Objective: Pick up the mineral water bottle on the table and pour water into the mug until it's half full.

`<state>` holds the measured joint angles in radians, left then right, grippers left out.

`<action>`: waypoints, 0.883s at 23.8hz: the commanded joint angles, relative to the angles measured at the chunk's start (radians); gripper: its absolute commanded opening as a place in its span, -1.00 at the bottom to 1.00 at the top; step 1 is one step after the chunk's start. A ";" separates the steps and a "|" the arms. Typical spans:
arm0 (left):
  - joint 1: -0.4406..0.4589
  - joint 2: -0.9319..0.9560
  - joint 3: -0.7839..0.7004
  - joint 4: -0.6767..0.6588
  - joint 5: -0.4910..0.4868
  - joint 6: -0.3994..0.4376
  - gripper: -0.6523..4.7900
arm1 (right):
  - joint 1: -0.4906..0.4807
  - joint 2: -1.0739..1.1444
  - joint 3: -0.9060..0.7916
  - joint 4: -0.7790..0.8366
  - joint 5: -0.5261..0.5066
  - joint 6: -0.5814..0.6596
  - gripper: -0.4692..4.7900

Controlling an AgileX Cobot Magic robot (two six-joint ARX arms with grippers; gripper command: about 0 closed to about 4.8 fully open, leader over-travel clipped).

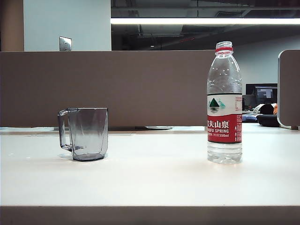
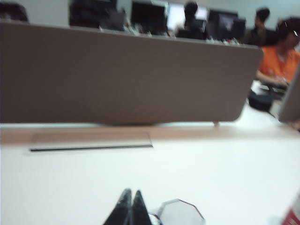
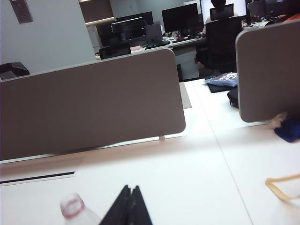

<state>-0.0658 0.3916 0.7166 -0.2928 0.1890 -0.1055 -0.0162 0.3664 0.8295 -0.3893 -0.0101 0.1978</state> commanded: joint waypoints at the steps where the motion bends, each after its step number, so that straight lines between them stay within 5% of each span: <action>1: -0.036 0.056 0.060 -0.050 0.036 0.004 -0.78 | 0.001 0.100 0.103 -0.120 -0.018 -0.018 -0.83; 8: -0.109 0.134 0.165 -0.298 0.059 0.111 -0.78 | 0.101 0.192 0.128 -0.269 -0.019 -0.077 -0.83; 14: -0.188 0.134 0.175 -0.316 0.058 0.121 -0.78 | 0.290 0.261 0.098 -0.316 -0.018 -0.166 -0.82; 18: -0.233 0.133 0.178 -0.328 0.058 0.124 -0.78 | 0.330 0.290 0.097 -0.275 -0.018 -0.166 -0.79; 19: -0.242 0.134 0.178 -0.331 0.058 0.124 -0.78 | 0.333 0.297 0.097 -0.269 -0.018 -0.166 -0.69; 20: -0.254 0.134 0.178 -0.335 0.057 0.124 -0.78 | 0.333 0.301 0.095 -0.264 -0.018 -0.166 -0.36; 21: -0.264 0.134 0.178 -0.339 0.054 0.124 -0.78 | 0.333 0.310 0.092 -0.256 -0.018 -0.166 0.19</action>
<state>-0.3241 0.5259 0.8871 -0.6315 0.2436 0.0113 0.3172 0.6712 0.9195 -0.6754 -0.0296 0.0330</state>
